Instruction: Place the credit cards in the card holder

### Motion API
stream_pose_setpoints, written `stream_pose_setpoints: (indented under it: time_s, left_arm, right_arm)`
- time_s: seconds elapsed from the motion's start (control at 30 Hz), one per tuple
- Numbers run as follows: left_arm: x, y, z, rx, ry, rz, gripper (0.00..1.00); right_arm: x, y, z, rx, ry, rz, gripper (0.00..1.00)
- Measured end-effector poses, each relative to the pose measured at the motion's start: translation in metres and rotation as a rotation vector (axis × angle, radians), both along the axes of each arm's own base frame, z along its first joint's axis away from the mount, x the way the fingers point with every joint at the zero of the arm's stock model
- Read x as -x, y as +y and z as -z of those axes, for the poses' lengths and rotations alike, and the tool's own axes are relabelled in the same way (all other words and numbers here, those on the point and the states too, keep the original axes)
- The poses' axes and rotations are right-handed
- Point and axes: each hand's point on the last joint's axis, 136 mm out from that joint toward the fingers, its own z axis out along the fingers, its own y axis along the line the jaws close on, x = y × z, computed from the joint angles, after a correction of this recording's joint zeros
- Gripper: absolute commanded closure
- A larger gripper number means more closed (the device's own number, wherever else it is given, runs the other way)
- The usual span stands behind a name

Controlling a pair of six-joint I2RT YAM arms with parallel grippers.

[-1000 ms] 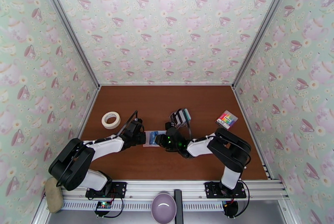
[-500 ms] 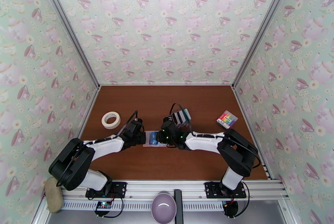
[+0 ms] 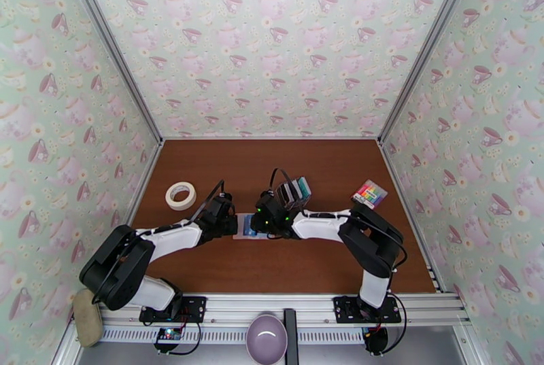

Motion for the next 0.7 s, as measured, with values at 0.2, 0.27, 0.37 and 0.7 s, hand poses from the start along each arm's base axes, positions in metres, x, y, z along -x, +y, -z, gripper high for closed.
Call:
stream_pose_setpoints:
  time_s: [0.2, 0.27, 0.37, 0.7]
  left_arm:
    - [-0.001, 0.0, 0.0, 0.004, 0.0, -0.001, 0.92]
    - [0.0, 0.0, 0.0, 0.004, 0.001, -0.001, 0.92]
    - [-0.001, 0.0, 0.0, 0.005, 0.001, -0.001, 0.91]
    - [0.0, 0.0, 0.0, 0.014, 0.006, 0.001, 0.91]
  right_arm:
    - [-0.001, 0.012, 0.002, -0.005, 0.004, -0.019, 0.71]
    - [0.0, 0.015, 0.003, -0.008, 0.008, -0.025, 0.72]
    - [0.001, 0.018, 0.004, -0.011, 0.015, -0.032, 0.72]
    - [0.004, 0.025, 0.004, 0.003, 0.025, -0.046, 0.72]
